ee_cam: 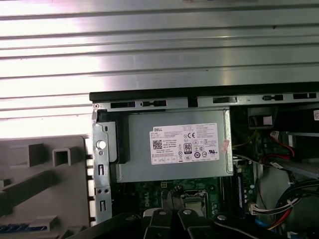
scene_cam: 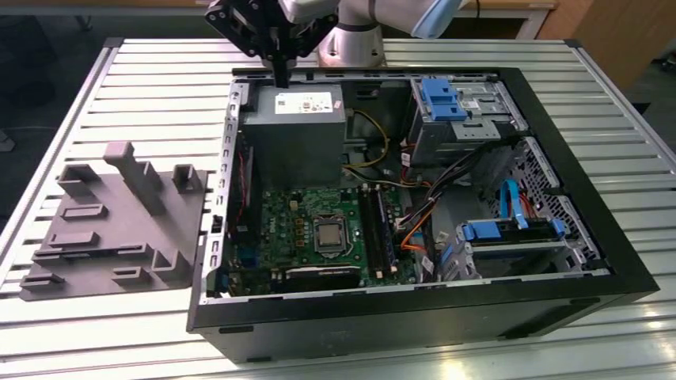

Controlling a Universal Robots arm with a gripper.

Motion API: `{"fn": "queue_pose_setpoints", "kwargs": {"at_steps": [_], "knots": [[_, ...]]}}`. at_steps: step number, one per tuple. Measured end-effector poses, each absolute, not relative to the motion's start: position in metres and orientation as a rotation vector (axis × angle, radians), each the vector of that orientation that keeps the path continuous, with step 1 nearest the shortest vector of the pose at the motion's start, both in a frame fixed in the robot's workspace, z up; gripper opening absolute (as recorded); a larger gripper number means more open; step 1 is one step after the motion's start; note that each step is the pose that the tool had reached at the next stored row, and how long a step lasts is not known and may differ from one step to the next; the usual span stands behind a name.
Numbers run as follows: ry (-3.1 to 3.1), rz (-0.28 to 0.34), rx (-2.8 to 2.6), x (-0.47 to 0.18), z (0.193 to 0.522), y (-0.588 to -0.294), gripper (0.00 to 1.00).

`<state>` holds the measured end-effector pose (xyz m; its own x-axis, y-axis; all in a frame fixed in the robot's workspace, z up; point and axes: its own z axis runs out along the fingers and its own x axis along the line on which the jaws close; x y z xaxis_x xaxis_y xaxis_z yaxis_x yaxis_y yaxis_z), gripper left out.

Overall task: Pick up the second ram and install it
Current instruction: 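Reach for the second ram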

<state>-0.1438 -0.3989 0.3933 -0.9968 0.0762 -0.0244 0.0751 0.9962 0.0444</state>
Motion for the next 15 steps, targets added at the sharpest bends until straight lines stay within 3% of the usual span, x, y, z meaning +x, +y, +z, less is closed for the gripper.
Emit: {"fn": "queue_pose_setpoints", "kwargs": {"at_steps": [15], "knots": [[3.112,0.068,0.118,-0.1488,0.3932,-0.399,0.11]]}}
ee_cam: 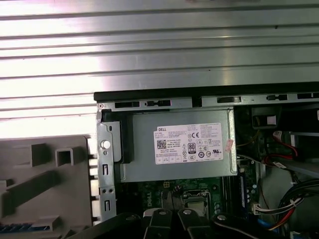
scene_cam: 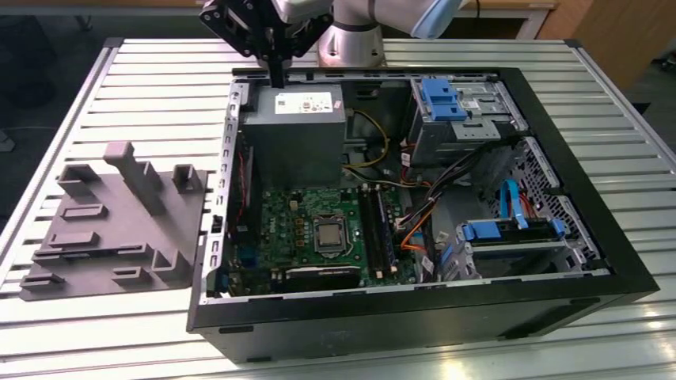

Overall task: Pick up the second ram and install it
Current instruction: 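Reach for the second ram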

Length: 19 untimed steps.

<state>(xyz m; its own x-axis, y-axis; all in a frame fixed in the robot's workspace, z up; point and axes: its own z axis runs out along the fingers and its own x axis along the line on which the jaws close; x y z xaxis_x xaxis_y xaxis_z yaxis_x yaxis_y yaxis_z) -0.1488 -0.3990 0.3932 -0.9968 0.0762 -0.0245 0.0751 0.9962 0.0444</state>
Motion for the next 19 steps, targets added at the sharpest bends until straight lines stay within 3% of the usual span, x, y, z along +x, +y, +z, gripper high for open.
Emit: {"fn": "queue_pose_setpoints", "kwargs": {"at_steps": [19], "knots": [[3.112,0.068,0.118,-0.161,0.393,-0.399,0.11]]}}
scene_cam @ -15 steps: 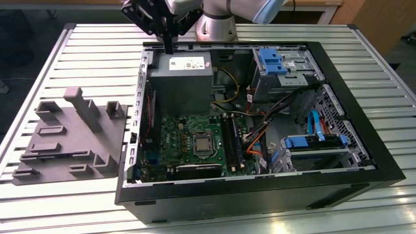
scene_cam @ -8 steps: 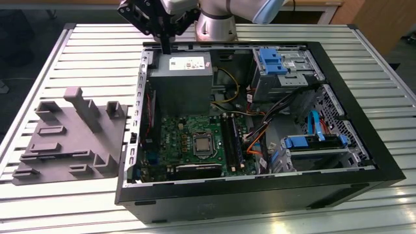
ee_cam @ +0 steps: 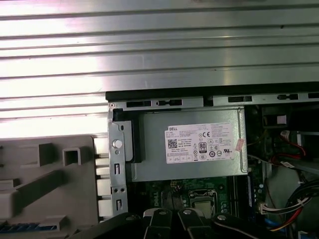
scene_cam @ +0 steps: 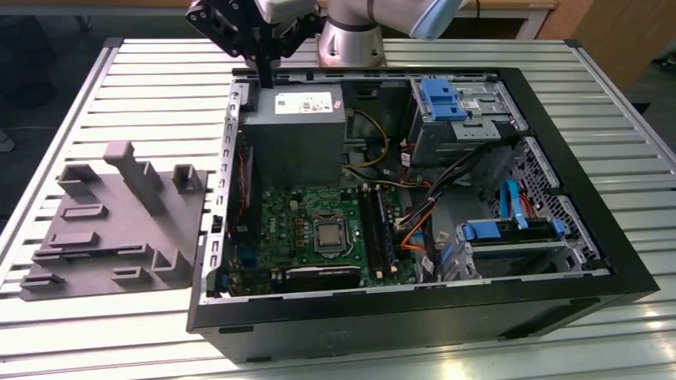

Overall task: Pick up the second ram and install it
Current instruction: 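Reach for the second ram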

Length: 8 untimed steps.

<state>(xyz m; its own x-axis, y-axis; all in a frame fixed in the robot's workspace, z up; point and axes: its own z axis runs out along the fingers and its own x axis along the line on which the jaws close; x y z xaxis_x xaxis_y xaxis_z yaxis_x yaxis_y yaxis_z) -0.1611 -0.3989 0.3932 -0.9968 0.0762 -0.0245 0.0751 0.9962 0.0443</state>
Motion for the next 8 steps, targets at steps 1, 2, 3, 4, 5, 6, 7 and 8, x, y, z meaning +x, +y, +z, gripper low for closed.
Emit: {"fn": "queue_pose_setpoints", "kwargs": {"at_steps": [1,2,3,4,5,6,7,8], "knots": [[3.112,0.068,0.118,-0.1616,0.3932,-0.3989,0.11],[3.112,0.068,0.118,-0.1621,0.3932,-0.3989,0.11],[3.112,0.068,0.118,-0.1628,0.3932,-0.399,0.11],[3.112,0.068,0.118,-0.1634,0.3932,-0.399,0.11],[3.113,0.068,0.118,-0.1641,0.3933,-0.399,0.11],[3.113,0.068,0.118,-0.1649,0.3932,-0.399,0.11],[3.112,0.068,0.118,-0.1657,0.3932,-0.3989,0.11],[3.113,0.068,0.118,-0.1666,0.3932,-0.3989,0.11]]}}
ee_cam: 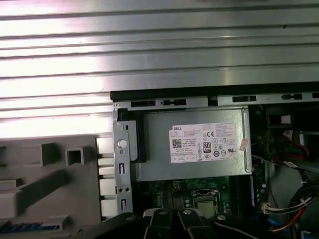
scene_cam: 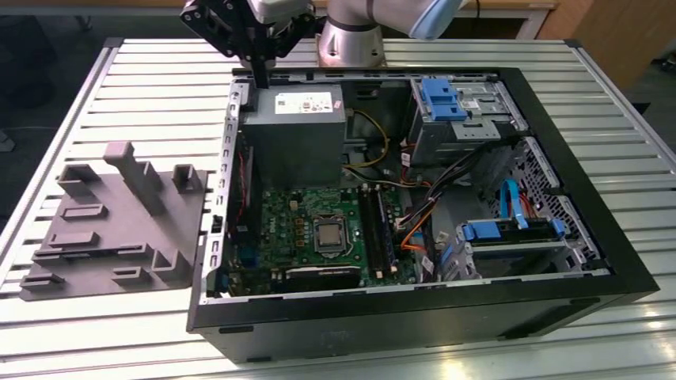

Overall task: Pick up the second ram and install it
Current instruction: 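Reach for the second ram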

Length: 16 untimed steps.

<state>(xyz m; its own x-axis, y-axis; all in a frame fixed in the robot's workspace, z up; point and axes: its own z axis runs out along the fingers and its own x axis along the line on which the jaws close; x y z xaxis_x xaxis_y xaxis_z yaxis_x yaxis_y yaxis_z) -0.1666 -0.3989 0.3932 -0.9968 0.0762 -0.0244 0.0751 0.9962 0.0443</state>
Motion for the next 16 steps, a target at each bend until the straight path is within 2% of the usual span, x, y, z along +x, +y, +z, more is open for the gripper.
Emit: {"fn": "queue_pose_setpoints", "kwargs": {"at_steps": [16], "knots": [[3.113,0.068,0.118,-0.181,0.393,-0.399,0.11]]}}
